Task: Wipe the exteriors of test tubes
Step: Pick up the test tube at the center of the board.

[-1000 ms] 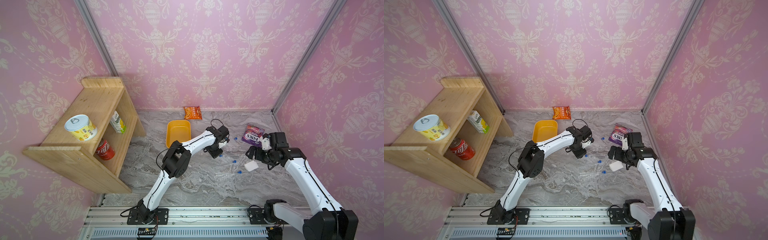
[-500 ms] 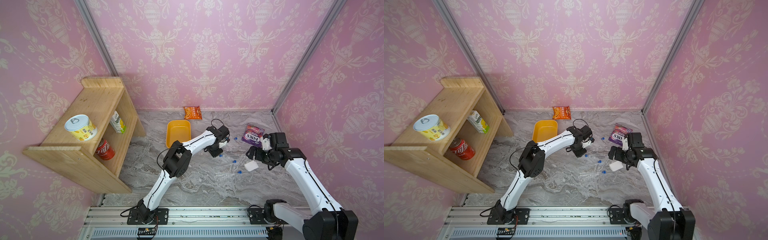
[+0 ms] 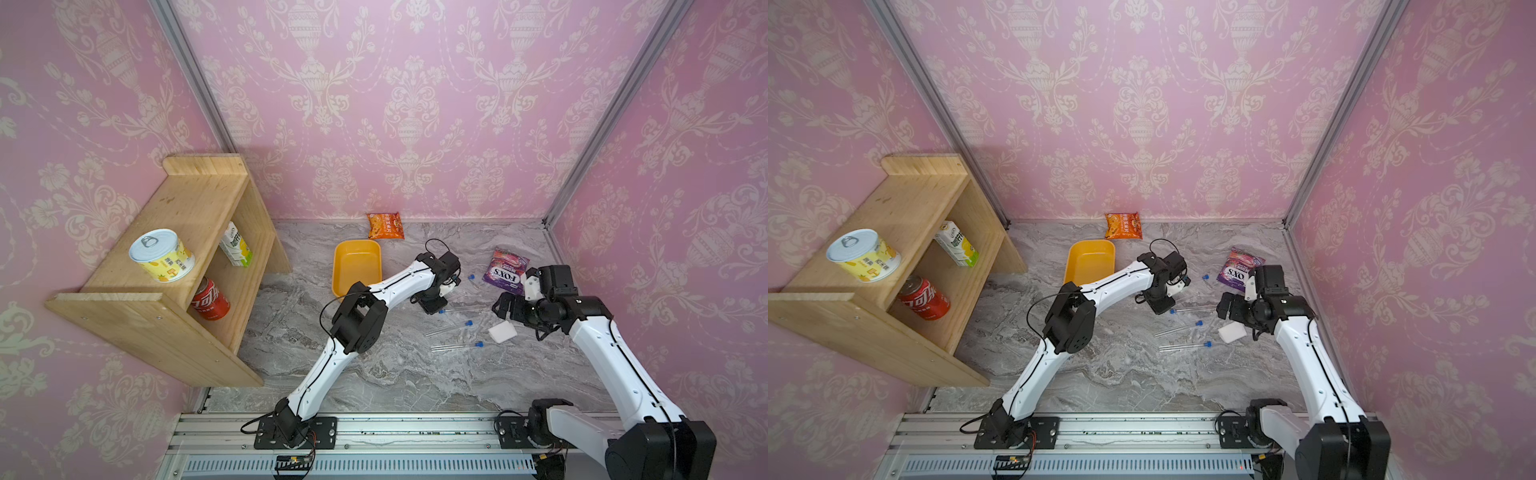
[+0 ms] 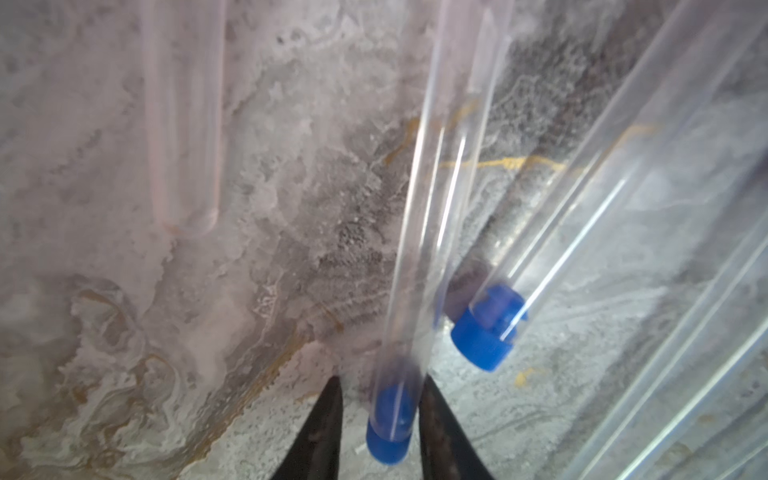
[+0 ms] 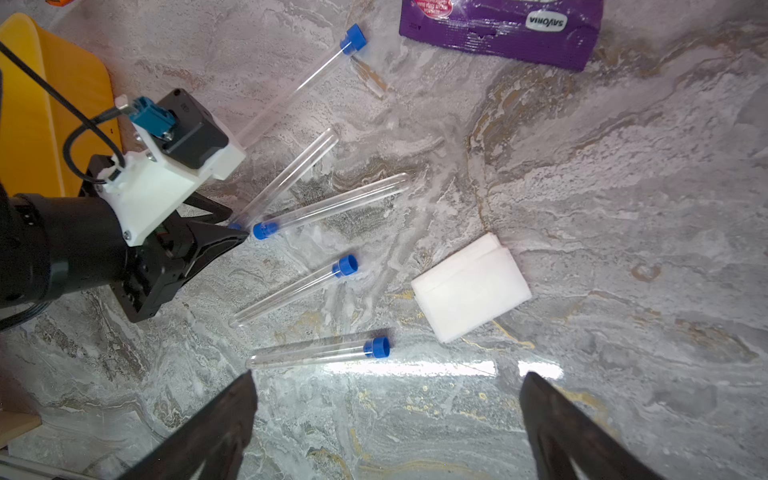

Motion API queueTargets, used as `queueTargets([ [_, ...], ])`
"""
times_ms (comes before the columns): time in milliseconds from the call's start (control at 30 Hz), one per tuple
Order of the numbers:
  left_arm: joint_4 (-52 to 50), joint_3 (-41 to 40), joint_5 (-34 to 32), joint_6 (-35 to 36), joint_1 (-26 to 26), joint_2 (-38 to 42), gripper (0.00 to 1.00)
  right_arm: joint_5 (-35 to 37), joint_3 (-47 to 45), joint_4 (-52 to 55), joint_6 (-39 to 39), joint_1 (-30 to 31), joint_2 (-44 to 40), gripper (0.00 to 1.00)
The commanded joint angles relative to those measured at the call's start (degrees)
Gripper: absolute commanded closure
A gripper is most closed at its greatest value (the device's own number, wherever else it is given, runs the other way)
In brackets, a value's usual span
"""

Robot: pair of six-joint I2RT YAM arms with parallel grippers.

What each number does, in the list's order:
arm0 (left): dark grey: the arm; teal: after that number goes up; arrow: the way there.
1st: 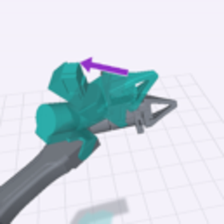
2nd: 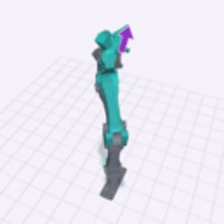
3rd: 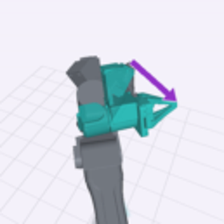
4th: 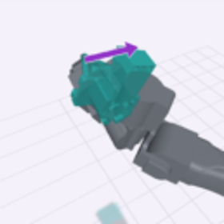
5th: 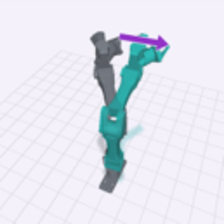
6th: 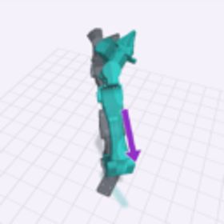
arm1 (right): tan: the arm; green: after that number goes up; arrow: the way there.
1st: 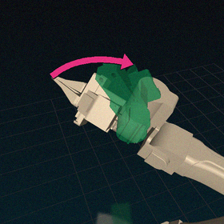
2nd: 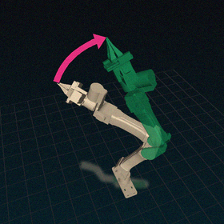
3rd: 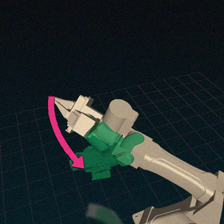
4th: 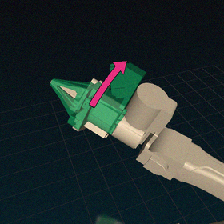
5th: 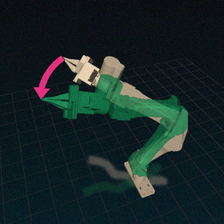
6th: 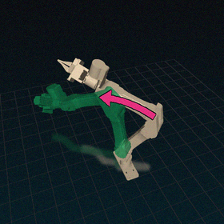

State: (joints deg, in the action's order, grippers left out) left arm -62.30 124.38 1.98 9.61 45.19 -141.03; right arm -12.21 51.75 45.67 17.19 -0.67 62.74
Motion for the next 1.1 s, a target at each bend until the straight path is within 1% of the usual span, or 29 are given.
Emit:
queueTargets([
  [0, -3.1, 1.3, 1.0, 0.9, 0.3, -0.8, 0.69, 0.3, -0.9, -0.5, -0.1, -0.4, -0.2, 0.0],
  [167, -2.9, 0.7, 1.1, 0.9, 0.4, -0.6, 0.69, 0.3, -1.0, -0.6, -0.1, -0.4, -0.3, 0.0],
  [233, -2.8, 1.0, 1.4, 1.1, 0.5, -0.9, 0.76, 0.3, -1.1, -0.6, -0.1, -0.4, -0.3, 0.0],
  [267, -2.8, 1.0, 1.4, 1.0, 0.4, -0.9, 0.77, 0.3, -1.0, -0.6, -0.1, -0.4, -0.3, 0.0],
  [633, -3.3, 2.1, 1.1, 0.7, 0.7, -2.0, 0.77, 0.4, -1.1, -0.7, -0.1, -0.4, -0.4, 0.0],
  [733, -3.6, 2.5, 1.1, 0.5, 0.8, -2.3, 0.8, 0.4, -1.1, -0.7, -0.1, -0.4, -0.5, 0.0],
  [1067, -3.2, 1.6, 0.1, 0.1, 0.7, -1.1, 0.85, 0.2, -1.0, -0.8, 0.0, -0.4, 0.2, 0.0],
])
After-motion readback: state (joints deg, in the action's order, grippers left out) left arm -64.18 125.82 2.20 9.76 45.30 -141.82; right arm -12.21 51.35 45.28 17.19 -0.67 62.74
